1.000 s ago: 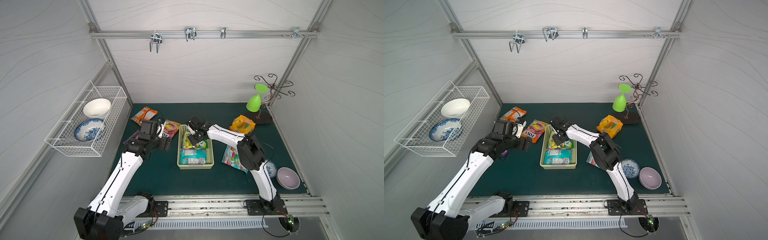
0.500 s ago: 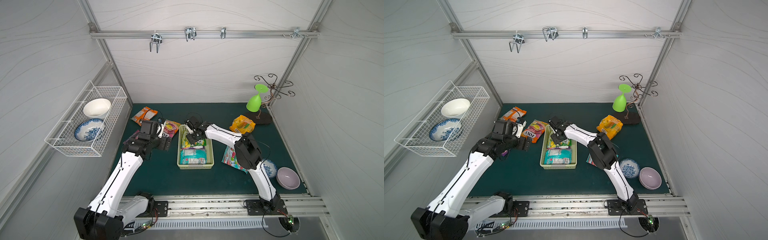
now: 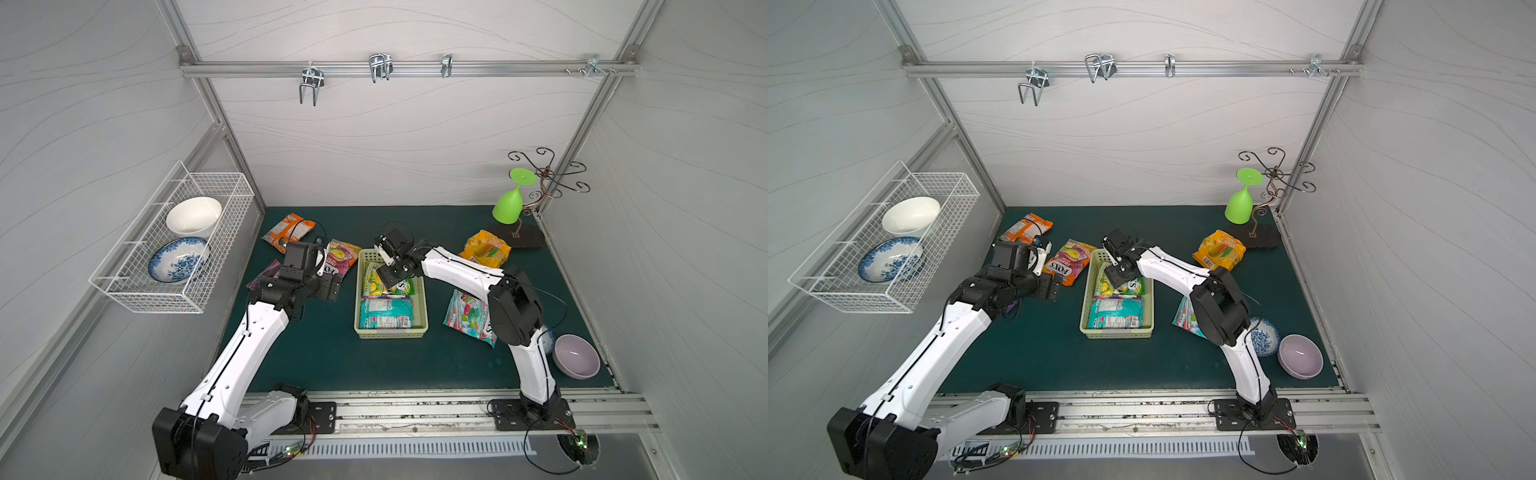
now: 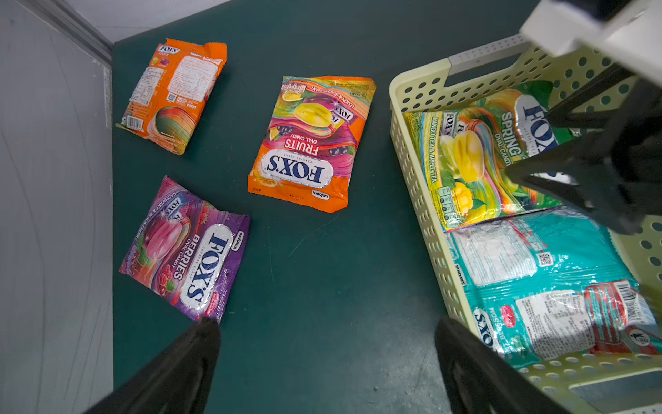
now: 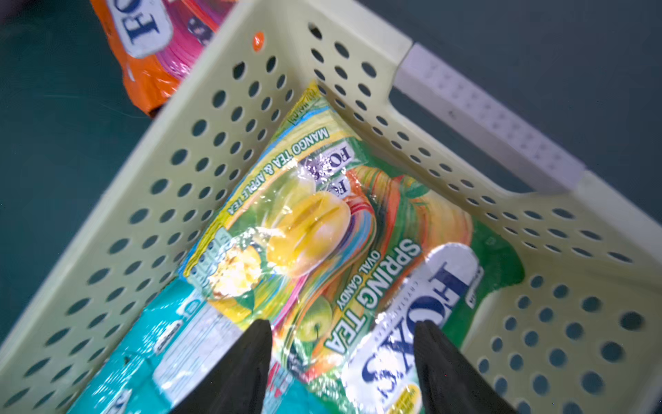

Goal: Put the candies in the basket
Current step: Place the candy in the basket, then pick up the candy at the center of the board.

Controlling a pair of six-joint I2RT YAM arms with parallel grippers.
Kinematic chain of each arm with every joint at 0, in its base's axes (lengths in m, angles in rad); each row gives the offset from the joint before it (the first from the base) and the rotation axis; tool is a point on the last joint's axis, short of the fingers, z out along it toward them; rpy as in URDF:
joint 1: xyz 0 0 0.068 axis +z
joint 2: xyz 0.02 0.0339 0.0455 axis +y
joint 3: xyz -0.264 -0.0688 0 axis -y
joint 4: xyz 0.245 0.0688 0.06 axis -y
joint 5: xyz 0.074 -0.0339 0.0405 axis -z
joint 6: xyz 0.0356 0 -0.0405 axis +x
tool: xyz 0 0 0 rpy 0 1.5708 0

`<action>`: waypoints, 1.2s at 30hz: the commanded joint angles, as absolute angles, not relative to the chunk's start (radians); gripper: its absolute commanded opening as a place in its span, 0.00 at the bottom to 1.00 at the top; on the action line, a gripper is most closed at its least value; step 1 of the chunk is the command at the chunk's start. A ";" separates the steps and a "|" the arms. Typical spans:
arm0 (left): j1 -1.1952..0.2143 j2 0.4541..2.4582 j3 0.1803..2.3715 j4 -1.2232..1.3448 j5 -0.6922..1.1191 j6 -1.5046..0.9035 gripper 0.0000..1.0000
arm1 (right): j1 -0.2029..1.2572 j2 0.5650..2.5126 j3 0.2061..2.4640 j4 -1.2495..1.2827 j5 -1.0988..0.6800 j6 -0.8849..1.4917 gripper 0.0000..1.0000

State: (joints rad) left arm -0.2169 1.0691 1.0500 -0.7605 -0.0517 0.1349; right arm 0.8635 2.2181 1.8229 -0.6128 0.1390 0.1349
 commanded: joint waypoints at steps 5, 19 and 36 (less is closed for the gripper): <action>-0.211 1.063 1.058 -0.721 -0.067 0.141 0.95 | 0.861 2.343 1.896 -0.627 0.126 0.157 0.59; -0.208 1.085 1.012 -0.650 -0.143 0.120 0.98 | 0.862 2.095 1.799 -0.627 0.160 0.132 0.64; -0.159 1.185 1.110 -0.716 -0.117 0.105 0.98 | 0.861 1.738 1.584 -0.635 0.286 0.100 0.84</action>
State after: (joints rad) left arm -0.1711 1.1702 1.0531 -0.7094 -0.1349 0.1165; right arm 0.8627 1.8126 1.6314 -0.6270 0.2352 0.1162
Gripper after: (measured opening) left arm 0.982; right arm 0.823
